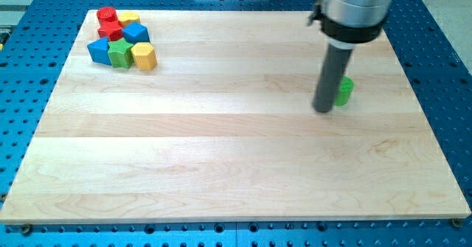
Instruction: Move the green circle to the right center
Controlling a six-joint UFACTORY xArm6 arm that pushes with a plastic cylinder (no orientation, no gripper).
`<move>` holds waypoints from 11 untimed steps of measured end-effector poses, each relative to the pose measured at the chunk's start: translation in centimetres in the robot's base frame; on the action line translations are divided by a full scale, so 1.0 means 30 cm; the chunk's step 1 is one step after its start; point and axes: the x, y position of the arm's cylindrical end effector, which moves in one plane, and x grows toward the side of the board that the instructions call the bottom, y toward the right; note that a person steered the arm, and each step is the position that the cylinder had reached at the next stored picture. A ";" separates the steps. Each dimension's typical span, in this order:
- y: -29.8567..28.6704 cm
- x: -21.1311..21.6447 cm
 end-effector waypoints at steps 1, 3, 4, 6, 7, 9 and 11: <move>-0.093 0.059; -0.973 0.228; -1.261 0.199; -1.267 0.186; -1.524 0.166; -1.542 -0.006; -1.542 -0.337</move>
